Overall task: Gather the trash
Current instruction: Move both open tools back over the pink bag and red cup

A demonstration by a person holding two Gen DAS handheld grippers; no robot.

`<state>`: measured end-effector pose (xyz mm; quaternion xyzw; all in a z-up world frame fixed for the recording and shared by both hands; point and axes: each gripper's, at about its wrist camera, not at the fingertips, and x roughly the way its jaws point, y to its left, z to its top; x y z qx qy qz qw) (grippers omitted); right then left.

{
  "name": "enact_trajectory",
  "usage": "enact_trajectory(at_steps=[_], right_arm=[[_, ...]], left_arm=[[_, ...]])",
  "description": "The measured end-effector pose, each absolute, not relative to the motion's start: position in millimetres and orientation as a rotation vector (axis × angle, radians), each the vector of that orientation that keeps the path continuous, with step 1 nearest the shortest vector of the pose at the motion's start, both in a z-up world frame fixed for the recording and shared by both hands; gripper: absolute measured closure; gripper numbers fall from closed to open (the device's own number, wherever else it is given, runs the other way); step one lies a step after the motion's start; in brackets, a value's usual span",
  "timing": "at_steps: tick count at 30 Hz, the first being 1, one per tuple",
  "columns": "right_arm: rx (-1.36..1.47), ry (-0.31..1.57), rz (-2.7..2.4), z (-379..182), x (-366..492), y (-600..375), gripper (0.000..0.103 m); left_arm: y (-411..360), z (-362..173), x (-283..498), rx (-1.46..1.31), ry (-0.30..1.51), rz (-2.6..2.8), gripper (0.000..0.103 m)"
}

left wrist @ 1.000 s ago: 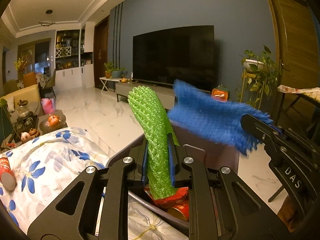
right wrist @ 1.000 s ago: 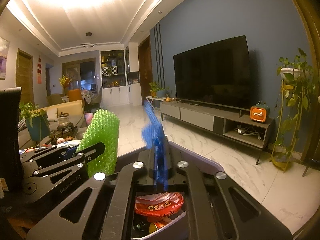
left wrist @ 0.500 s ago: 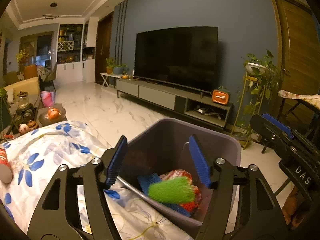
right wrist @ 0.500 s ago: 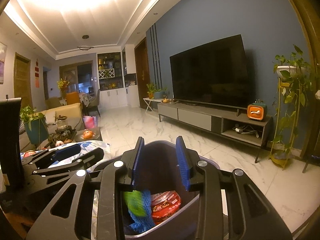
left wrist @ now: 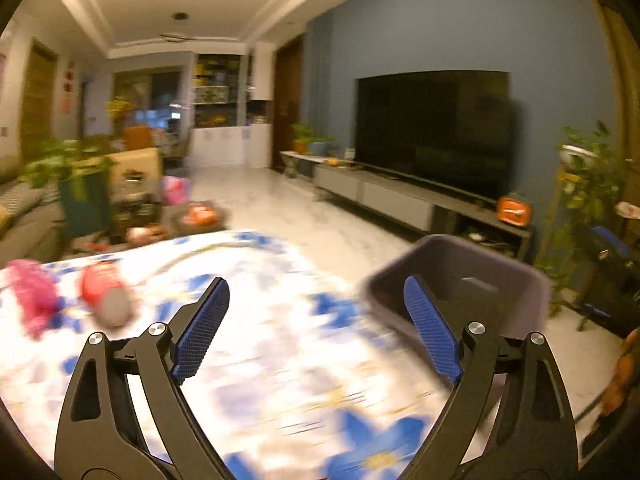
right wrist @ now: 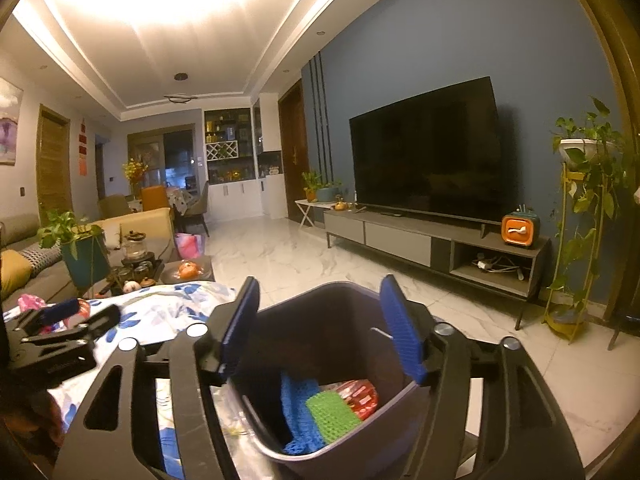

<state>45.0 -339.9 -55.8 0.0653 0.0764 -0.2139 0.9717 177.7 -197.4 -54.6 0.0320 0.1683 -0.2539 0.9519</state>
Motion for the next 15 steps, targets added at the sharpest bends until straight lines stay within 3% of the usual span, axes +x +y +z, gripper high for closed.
enact_trajectory(at_steps=[8, 15], right_arm=[[0.118, 0.166, -0.324, -58, 66, -291, 0.02], [0.072, 0.198, -0.153, -58, 112, -220, 0.015]], left_arm=[[-70, -57, 193, 0.066, 0.34, -0.182, 0.013], [33, -45, 204, -0.036, 0.343, 0.057, 0.013]])
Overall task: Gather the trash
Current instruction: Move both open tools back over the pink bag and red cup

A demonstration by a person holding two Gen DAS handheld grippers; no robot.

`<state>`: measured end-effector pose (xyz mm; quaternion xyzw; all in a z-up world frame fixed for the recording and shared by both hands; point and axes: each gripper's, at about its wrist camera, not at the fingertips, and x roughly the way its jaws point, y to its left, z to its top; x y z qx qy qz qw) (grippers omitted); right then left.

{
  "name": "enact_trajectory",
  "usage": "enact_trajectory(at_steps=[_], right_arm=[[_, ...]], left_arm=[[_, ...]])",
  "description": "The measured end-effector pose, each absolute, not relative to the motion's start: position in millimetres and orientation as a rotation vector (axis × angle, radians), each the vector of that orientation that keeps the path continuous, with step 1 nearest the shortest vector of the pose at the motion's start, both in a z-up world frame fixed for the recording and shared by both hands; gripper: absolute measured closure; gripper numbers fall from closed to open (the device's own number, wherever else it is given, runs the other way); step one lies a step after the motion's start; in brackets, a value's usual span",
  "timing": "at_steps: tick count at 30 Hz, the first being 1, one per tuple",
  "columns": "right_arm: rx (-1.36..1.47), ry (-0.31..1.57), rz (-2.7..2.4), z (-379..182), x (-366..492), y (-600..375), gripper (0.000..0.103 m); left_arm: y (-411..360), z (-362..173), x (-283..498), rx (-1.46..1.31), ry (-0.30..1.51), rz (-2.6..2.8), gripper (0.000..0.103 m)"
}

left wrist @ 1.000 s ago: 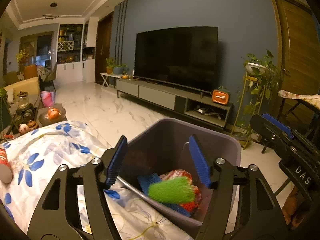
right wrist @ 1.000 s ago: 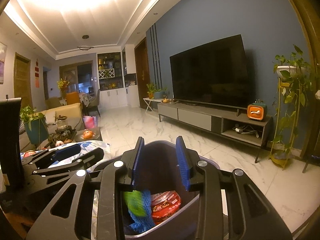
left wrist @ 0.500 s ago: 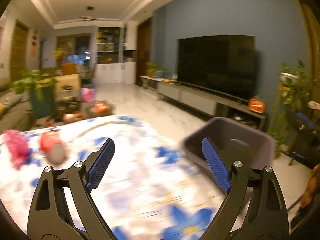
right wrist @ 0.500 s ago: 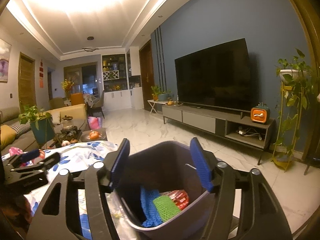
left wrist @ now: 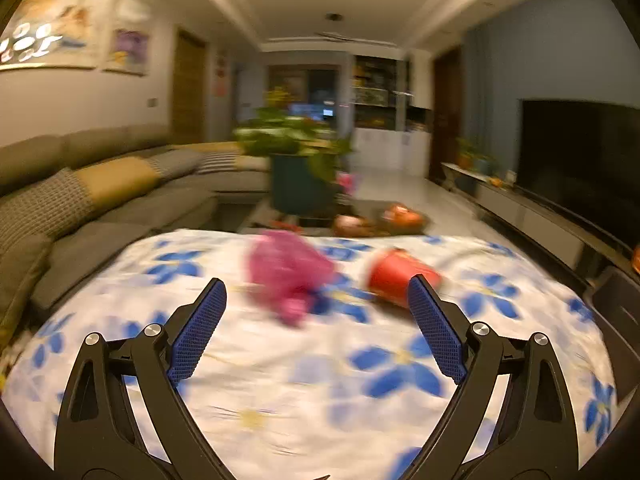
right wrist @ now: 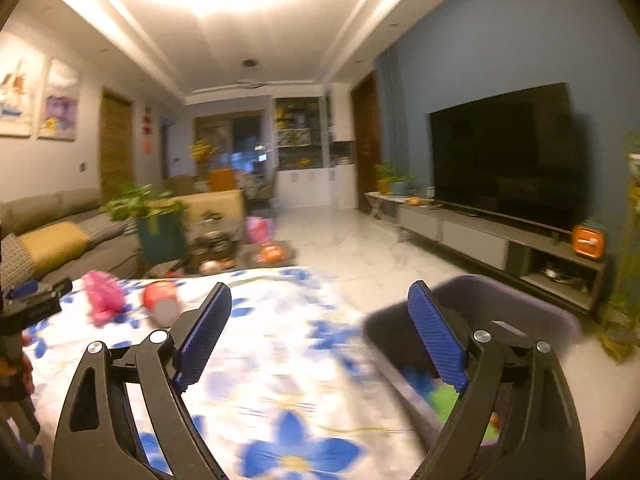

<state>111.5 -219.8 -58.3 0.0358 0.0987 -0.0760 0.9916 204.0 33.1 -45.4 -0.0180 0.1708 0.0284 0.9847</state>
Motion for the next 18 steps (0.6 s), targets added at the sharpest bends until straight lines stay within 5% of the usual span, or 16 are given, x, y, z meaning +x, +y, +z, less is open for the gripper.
enact_trajectory(at_steps=[18], right_arm=[[-0.047, 0.359, 0.094, -87, 274, -76, 0.015]], left_arm=[[122, -30, 255, -0.145, 0.34, 0.208, 0.012]])
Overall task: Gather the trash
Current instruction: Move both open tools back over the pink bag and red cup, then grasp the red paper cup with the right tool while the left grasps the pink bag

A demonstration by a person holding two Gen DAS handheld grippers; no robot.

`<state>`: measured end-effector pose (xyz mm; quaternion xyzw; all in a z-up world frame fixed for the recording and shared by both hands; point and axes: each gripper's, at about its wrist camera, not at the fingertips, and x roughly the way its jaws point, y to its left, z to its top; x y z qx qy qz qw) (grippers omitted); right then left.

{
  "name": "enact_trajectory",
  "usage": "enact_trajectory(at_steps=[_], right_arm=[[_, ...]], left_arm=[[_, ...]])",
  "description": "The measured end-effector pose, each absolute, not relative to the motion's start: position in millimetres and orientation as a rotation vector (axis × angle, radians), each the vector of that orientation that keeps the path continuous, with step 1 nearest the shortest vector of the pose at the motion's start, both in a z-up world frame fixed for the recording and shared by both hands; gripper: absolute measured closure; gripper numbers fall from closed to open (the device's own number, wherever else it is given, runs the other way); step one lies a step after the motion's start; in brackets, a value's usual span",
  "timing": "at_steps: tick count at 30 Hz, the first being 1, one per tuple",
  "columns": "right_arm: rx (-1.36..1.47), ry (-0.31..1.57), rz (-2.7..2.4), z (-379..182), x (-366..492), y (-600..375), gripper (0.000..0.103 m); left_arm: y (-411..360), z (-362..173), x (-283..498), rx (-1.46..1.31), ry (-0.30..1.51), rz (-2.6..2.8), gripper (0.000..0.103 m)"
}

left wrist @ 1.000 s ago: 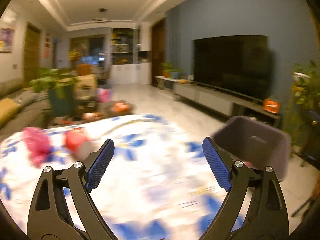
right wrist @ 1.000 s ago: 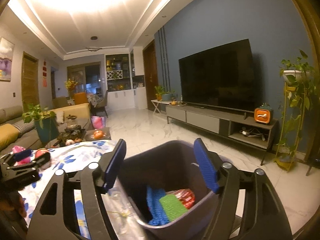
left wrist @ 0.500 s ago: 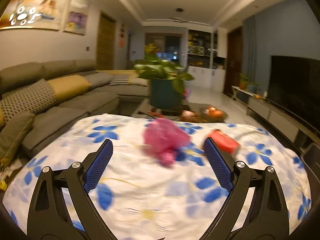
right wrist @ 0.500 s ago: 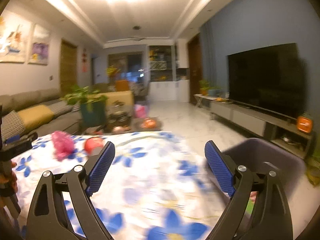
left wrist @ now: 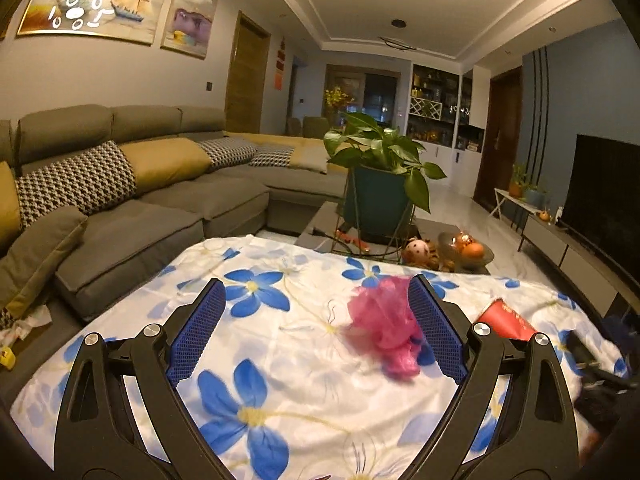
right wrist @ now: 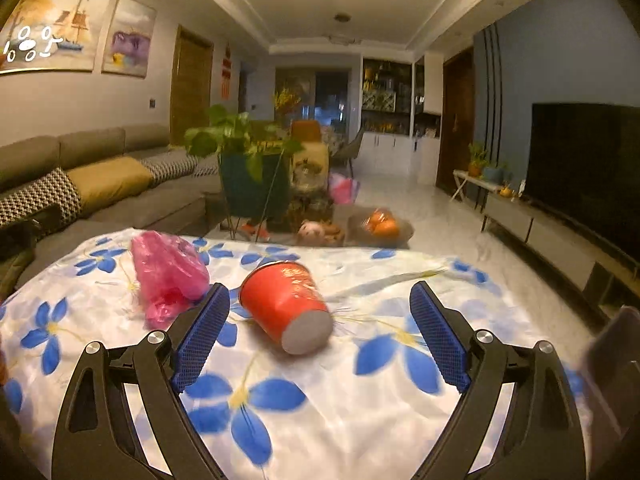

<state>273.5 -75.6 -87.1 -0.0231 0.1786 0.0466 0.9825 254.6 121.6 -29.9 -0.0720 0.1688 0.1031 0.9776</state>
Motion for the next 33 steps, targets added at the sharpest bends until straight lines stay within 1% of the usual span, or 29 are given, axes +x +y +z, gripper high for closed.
enact_trajectory(at_steps=[6, 13, 15, 16, 17, 19, 21, 23, 26, 30, 33], right_arm=[[-0.01, 0.477, 0.105, -105, 332, -64, 0.015], [0.005, 0.583, 0.129, -118, 364, -57, 0.016], [0.013, 0.615, 0.144, -123, 368, -57, 0.024], [0.016, 0.629, 0.146, -125, 370, -57, 0.026], [0.019, 0.639, 0.149, -126, 371, -58, 0.03], [0.023, 0.653, 0.153, -129, 372, -58, 0.031], [0.022, 0.649, 0.16, -129, 369, -59, 0.038], [0.016, 0.643, 0.164, -128, 366, -58, 0.041], [0.018, 0.624, 0.165, -126, 360, -60, 0.044], [0.065, 0.593, 0.161, -122, 351, -70, 0.044], [0.087, 0.576, 0.164, -120, 345, -76, 0.044]], left_arm=[[124, -37, 279, -0.149, 0.347, 0.205, 0.012], [124, -54, 298, -0.158, 0.373, 0.178, 0.012], [124, -59, 300, -0.157, 0.385, 0.173, 0.012], [123, -61, 301, -0.156, 0.389, 0.171, 0.012], [123, -63, 302, -0.154, 0.394, 0.17, 0.012], [120, -66, 303, -0.15, 0.404, 0.158, 0.012], [118, -67, 303, -0.147, 0.41, 0.139, 0.012], [115, -67, 303, -0.143, 0.412, 0.122, 0.012], [107, -65, 306, -0.134, 0.418, 0.091, 0.012], [96, -62, 318, -0.119, 0.412, 0.04, 0.012], [95, -68, 340, -0.133, 0.453, 0.005, 0.012]])
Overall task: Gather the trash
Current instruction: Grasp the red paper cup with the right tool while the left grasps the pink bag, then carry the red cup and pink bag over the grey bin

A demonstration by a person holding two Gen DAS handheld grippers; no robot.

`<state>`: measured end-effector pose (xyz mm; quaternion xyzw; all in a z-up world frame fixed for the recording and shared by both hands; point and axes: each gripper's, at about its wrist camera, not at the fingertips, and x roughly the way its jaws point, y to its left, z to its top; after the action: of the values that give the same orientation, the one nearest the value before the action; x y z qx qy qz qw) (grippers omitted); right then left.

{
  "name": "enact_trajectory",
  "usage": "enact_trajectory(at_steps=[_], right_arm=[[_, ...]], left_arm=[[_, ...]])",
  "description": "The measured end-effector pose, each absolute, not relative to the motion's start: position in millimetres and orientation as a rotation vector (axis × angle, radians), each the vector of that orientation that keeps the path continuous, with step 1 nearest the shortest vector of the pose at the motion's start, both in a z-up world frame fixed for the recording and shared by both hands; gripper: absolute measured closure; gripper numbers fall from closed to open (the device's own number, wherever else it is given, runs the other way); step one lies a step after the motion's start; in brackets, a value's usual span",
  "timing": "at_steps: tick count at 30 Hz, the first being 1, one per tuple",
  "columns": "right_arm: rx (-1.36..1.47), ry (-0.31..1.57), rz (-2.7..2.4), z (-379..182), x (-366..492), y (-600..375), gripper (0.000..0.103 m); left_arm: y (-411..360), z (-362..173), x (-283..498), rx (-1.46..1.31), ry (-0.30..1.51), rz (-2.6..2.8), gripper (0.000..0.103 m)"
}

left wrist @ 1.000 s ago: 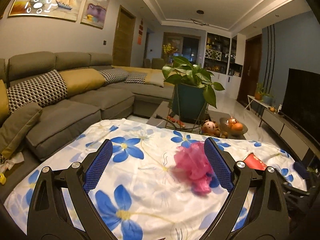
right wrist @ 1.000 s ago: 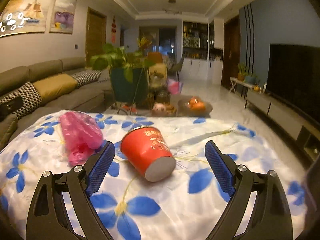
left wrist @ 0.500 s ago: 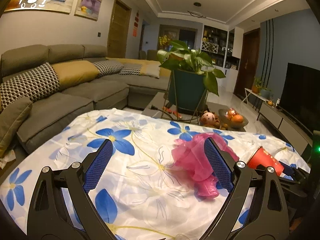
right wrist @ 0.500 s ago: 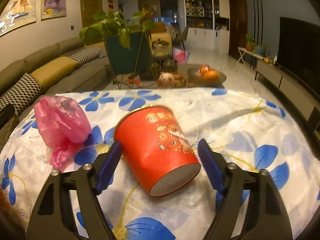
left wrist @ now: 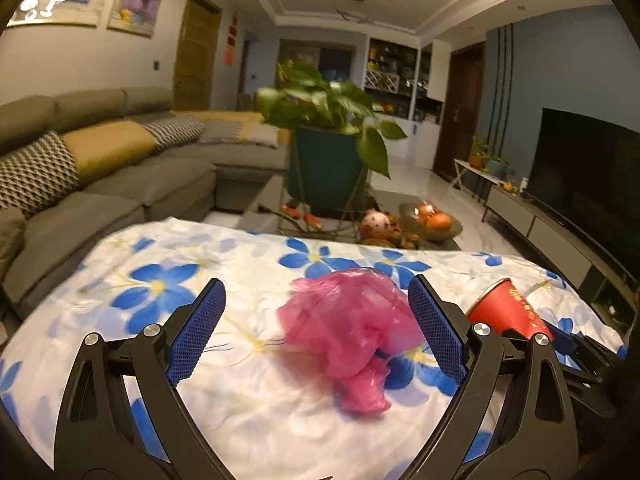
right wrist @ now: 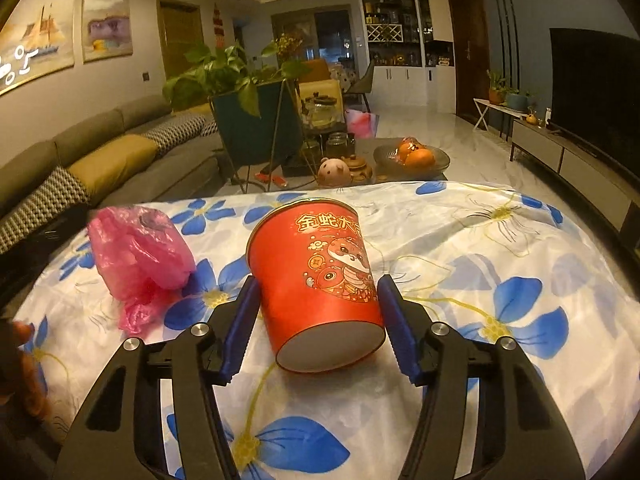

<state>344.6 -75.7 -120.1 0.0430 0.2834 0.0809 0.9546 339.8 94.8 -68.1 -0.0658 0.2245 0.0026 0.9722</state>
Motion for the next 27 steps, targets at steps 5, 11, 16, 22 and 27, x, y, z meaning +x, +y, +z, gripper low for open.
enact_trajectory(at_steps=[5, 11, 16, 22, 27], right_arm=[[0.106, 0.551, 0.173, -117, 339, -80, 0.044], [0.1, 0.538, 0.171, -117, 338, -79, 0.044], [0.097, 0.527, 0.172, -115, 333, -79, 0.044], [0.094, 0.499, 0.169, -106, 318, -80, 0.044], [0.112, 0.461, 0.171, -94, 294, -89, 0.044]], left_arm=[[97, -92, 363, -0.161, 0.546, -0.047, 0.019], [91, -102, 370, -0.152, 0.6, -0.126, 0.064], [87, -105, 365, -0.14, 0.603, -0.132, 0.092], [81, -91, 340, -0.116, 0.562, -0.083, 0.094], [71, -73, 309, -0.109, 0.546, -0.054, 0.094]])
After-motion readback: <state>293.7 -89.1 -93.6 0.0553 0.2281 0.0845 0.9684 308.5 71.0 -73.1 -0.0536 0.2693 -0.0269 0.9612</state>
